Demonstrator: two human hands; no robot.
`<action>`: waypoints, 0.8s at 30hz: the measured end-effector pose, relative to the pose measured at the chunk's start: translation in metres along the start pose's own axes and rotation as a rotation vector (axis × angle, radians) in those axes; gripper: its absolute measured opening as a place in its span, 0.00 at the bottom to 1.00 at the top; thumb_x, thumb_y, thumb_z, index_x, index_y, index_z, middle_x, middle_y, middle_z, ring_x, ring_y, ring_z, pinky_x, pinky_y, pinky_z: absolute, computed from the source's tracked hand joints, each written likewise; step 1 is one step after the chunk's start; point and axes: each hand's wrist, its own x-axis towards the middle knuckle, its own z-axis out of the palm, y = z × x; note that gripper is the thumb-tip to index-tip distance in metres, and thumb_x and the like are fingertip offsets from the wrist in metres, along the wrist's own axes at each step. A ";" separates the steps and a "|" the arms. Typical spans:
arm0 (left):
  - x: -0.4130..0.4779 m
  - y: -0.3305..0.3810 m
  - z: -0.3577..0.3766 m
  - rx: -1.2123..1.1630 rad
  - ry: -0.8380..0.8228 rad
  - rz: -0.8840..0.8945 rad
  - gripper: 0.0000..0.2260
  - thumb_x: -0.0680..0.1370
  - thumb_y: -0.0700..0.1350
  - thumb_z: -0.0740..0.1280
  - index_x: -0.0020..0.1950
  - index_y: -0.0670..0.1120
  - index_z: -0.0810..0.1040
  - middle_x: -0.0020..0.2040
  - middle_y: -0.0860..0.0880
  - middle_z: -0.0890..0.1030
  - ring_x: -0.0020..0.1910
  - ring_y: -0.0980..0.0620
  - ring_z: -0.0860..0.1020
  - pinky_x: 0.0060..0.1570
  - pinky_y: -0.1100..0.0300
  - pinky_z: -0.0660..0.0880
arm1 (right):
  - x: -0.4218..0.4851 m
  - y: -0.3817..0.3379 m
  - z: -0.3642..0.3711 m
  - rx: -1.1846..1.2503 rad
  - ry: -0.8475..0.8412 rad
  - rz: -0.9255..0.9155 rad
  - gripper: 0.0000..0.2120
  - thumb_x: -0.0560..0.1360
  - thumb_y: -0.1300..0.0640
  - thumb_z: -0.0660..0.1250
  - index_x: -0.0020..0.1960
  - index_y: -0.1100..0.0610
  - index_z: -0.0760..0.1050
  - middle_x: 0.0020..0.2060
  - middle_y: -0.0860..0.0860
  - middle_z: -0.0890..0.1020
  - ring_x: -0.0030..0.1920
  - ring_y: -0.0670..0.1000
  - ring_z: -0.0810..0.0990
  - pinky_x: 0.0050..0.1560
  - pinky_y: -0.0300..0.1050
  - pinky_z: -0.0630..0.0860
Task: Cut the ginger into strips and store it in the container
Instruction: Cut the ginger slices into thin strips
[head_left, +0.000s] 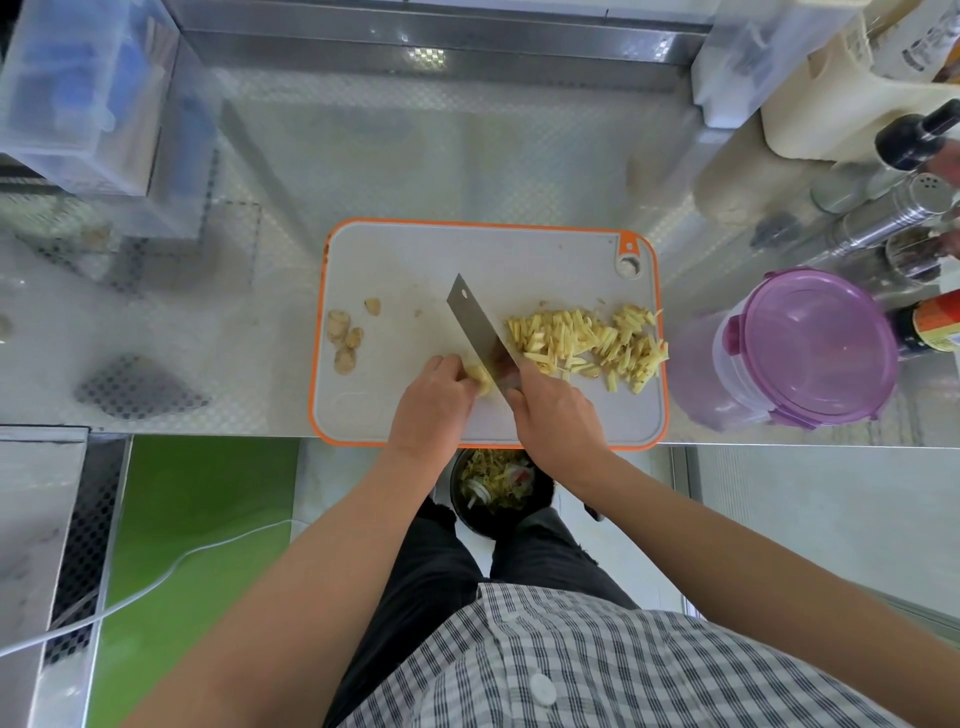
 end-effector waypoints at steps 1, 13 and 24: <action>0.000 0.000 -0.001 0.001 0.002 0.003 0.09 0.62 0.31 0.78 0.35 0.41 0.81 0.35 0.45 0.75 0.35 0.44 0.74 0.26 0.55 0.74 | -0.001 -0.001 -0.001 -0.012 -0.013 -0.011 0.14 0.82 0.56 0.54 0.66 0.58 0.64 0.38 0.53 0.74 0.39 0.58 0.73 0.38 0.47 0.65; 0.000 0.003 -0.007 -0.023 0.005 0.009 0.10 0.60 0.31 0.78 0.33 0.42 0.81 0.33 0.45 0.73 0.34 0.44 0.74 0.23 0.57 0.73 | 0.009 -0.005 0.002 0.020 -0.002 0.002 0.10 0.82 0.56 0.54 0.60 0.59 0.65 0.42 0.55 0.78 0.42 0.60 0.77 0.40 0.50 0.71; -0.001 0.005 -0.005 -0.044 0.028 -0.012 0.09 0.62 0.31 0.78 0.35 0.42 0.82 0.34 0.45 0.74 0.35 0.44 0.75 0.22 0.57 0.73 | 0.008 -0.009 0.008 -0.063 -0.041 -0.012 0.05 0.80 0.60 0.55 0.55 0.58 0.65 0.34 0.53 0.74 0.36 0.59 0.76 0.36 0.48 0.69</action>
